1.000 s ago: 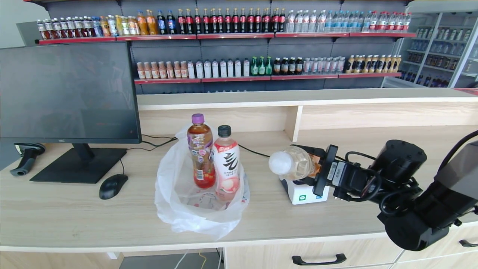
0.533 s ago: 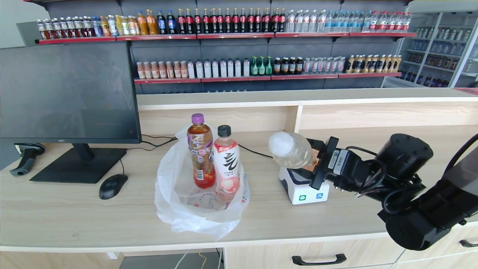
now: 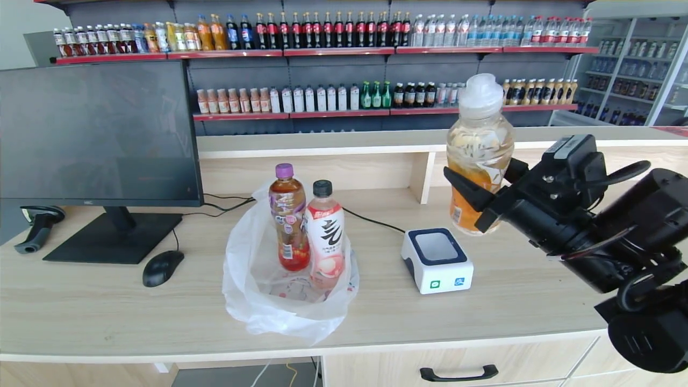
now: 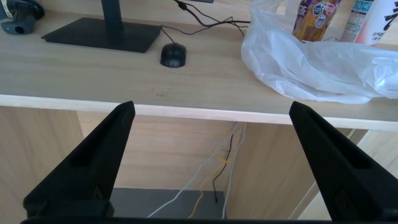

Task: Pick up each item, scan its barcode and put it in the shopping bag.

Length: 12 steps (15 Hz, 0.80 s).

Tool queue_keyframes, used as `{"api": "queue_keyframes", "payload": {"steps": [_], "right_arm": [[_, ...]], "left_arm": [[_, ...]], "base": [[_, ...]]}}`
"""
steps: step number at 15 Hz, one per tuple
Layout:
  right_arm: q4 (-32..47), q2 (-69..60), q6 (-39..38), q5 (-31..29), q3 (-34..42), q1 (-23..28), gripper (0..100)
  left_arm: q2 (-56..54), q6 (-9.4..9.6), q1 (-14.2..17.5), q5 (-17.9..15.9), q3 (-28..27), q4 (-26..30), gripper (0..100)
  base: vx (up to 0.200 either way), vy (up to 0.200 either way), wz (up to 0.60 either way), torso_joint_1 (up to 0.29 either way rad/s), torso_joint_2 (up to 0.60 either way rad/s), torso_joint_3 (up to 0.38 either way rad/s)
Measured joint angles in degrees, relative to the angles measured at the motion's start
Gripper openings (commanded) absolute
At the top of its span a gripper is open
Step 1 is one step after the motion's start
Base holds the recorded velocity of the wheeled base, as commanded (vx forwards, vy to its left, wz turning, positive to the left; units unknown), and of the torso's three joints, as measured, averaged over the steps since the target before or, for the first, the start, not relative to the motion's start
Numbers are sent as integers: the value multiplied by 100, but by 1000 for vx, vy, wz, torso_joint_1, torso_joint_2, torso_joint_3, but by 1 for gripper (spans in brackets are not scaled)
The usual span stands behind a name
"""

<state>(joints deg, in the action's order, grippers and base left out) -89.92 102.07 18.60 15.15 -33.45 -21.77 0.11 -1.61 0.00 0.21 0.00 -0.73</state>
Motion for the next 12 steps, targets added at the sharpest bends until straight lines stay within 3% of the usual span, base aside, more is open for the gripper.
{"api": "queue_keyframes", "payload": {"steps": [3, 5, 6, 9, 12], "right_arm": [[-7, -328, -1442, -913, 269, -278, 0], [6, -439, -1882, -1031, 733, -345, 0], [4, -474, -1961, -1111, 986, -363, 0], [-2, -533, -2046, -1488, 1287, -369, 0], [-5, -579, -2083, -1488, 1331, -356, 0]], "left_arm": [[0, 13, 0, -5, 0, 5, 100], [0, 9, 0, -5, 0, 5, 100], [0, 6, 0, -5, 0, 5, 100], [0, 0, 0, -5, 0, 22, 100], [0, 2, 0, -5, 0, 16, 100]], "base": [[0, 0, 0, 0, 0, 0], [0, 0, 0, 0, 0, 0], [0, 0, 0, 0, 0, 0], [-200, 0, 0, 6, 6, 2], [0, 0, 0, 0, 0, 0]]}}
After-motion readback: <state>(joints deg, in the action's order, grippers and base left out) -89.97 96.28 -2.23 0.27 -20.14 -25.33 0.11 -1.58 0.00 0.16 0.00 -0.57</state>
